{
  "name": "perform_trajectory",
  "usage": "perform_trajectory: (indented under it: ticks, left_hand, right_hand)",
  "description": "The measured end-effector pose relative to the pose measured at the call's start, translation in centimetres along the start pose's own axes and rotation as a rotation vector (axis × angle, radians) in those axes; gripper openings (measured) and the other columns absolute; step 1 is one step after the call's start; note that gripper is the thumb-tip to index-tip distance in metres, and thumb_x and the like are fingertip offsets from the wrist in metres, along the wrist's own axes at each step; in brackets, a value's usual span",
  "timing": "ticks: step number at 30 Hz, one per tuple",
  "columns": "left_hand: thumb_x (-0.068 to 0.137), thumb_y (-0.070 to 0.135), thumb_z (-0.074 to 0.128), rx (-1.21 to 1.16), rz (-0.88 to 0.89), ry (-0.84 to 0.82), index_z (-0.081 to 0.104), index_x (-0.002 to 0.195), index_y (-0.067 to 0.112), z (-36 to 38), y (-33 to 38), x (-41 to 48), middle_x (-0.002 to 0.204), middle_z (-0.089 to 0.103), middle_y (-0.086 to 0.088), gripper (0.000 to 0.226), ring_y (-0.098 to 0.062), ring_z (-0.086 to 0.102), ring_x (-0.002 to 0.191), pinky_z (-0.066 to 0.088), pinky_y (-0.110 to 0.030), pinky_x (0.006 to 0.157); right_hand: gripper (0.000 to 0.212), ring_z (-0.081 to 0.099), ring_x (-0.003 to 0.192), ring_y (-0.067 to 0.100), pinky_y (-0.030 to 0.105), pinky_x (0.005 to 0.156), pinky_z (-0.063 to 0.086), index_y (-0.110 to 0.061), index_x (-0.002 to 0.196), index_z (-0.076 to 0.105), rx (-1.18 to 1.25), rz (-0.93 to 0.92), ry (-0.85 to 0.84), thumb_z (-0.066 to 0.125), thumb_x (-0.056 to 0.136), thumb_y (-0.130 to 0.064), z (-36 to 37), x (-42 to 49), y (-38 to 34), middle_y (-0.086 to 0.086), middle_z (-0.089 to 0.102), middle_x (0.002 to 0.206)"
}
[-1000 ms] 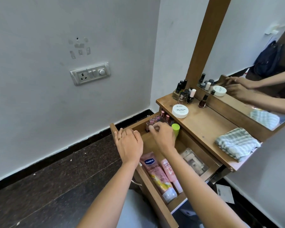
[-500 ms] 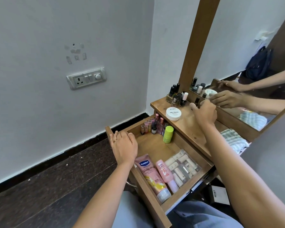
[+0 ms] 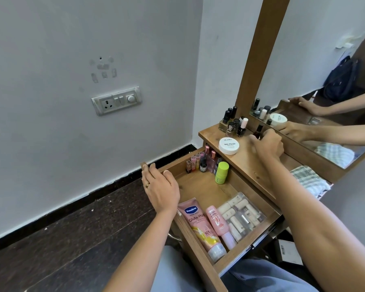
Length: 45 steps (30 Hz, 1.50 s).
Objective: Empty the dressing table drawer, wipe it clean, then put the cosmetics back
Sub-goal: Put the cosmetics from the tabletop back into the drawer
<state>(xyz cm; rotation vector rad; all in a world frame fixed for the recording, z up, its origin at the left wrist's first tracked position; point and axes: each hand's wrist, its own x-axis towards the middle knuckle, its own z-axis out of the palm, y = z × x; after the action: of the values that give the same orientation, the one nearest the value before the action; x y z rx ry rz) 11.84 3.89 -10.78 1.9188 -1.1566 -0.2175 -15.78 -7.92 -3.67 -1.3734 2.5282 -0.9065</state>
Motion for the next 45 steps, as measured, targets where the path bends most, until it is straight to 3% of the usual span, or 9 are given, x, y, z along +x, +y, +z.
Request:
perform_trajectory:
  ticks: [8, 13, 18, 21, 23, 27, 34, 41, 45]
  left_hand:
    - [0.098, 0.017, 0.039, 0.038, -0.032, -0.015, 0.044, 0.134, -0.003, 0.0, -0.1, 0.0, 0.143, 0.043, -0.024, 0.042, -0.036, 0.037, 0.136, 0.031, -0.048, 0.113]
    - [0.097, 0.013, 0.040, 0.033, -0.020, -0.009, 0.045, 0.132, -0.003, 0.1, -0.2, 0.0, 0.143, 0.043, -0.024, 0.039, -0.035, 0.037, 0.137, 0.032, -0.048, 0.112]
    - [0.096, 0.009, 0.042, 0.058, -0.020, -0.017, 0.045, 0.132, -0.002, 0.2, -0.3, 0.0, 0.144, 0.042, -0.023, 0.038, -0.037, 0.036, 0.137, 0.034, -0.049, 0.111]
    - [0.095, 0.010, 0.043, 0.075, -0.014, -0.023, 0.045, 0.132, -0.001, 0.2, -0.3, -0.1, 0.143, 0.043, -0.023, 0.038, -0.036, 0.036, 0.136, 0.035, -0.049, 0.110]
    - [0.095, 0.009, 0.044, 0.085, -0.004, -0.023, 0.046, 0.131, 0.000, 0.3, -0.3, 0.0, 0.143, 0.043, -0.023, 0.038, -0.036, 0.036, 0.137, 0.035, -0.049, 0.110]
    - [0.094, 0.009, 0.044, 0.088, 0.001, -0.021, 0.048, 0.130, 0.001, 0.4, -0.5, 0.1, 0.143, 0.043, -0.022, 0.036, -0.036, 0.035, 0.137, 0.035, -0.049, 0.110]
    - [0.095, 0.010, 0.044, 0.093, 0.002, -0.020, 0.048, 0.131, 0.002, 0.5, -0.5, 0.1, 0.144, 0.043, -0.021, 0.037, -0.035, 0.034, 0.138, 0.033, -0.048, 0.112]
    - [0.095, 0.011, 0.044, 0.088, -0.004, -0.018, 0.048, 0.131, 0.003, 0.5, -0.5, 0.1, 0.144, 0.042, -0.020, 0.037, -0.034, 0.033, 0.139, 0.032, -0.047, 0.113]
    - [0.095, 0.011, 0.043, 0.088, 0.000, -0.017, 0.049, 0.130, 0.003, 0.5, -0.5, 0.1, 0.144, 0.043, -0.020, 0.036, -0.033, 0.033, 0.140, 0.032, -0.047, 0.113]
  right_hand:
    - [0.031, 0.061, 0.101, 0.039, 0.040, 0.079, 0.048, -0.005, 0.104, 0.062, -0.055, 0.006, 0.031, 0.058, 0.091, -0.032, -0.1, 0.0, -0.7, 0.018, 0.065, 0.108]
    - [0.028, 0.063, 0.080, 0.025, 0.031, 0.067, 0.047, -0.007, 0.092, 0.064, 0.256, -0.236, 0.201, 0.060, 0.089, -0.034, -2.7, -5.1, -2.3, 0.009, 0.068, 0.089]
    - [0.015, 0.064, 0.072, 0.009, 0.028, 0.065, 0.054, -0.022, 0.095, 0.067, 0.275, -0.426, -0.369, 0.066, 0.087, -0.035, 2.7, -15.0, -4.2, -0.008, 0.068, 0.081]
    - [0.018, 0.060, 0.070, 0.015, 0.027, 0.059, 0.049, -0.016, 0.082, 0.058, 0.070, -0.454, -0.445, 0.065, 0.087, -0.032, 7.7, -17.0, -4.2, -0.005, 0.061, 0.076]
    - [0.024, 0.052, 0.066, 0.018, 0.025, 0.049, 0.036, -0.014, 0.077, 0.049, 0.023, -0.423, -0.423, 0.063, 0.089, -0.029, 9.7, -17.3, -4.2, -0.002, 0.053, 0.072]
    - [0.017, 0.057, 0.069, 0.023, 0.032, 0.055, 0.046, -0.011, 0.081, 0.051, 0.126, -0.309, -0.457, 0.064, 0.088, -0.021, 12.4, -17.5, -4.4, 0.006, 0.058, 0.079]
    - [0.017, 0.058, 0.077, 0.020, 0.028, 0.061, 0.043, -0.005, 0.095, 0.055, 0.350, -0.115, -0.433, 0.067, 0.083, -0.006, 14.9, -18.0, -4.6, 0.008, 0.060, 0.088]
    - [0.025, 0.050, 0.070, 0.019, 0.036, 0.063, 0.048, -0.012, 0.081, 0.048, 0.440, 0.002, -0.427, 0.072, 0.080, -0.005, 15.5, -17.6, -5.2, 0.006, 0.054, 0.082]
    - [0.023, 0.049, 0.070, 0.018, 0.032, 0.064, 0.045, -0.012, 0.081, 0.048, 0.450, 0.023, -0.419, 0.070, 0.081, -0.006, 15.7, -17.3, -5.5, 0.006, 0.054, 0.082]
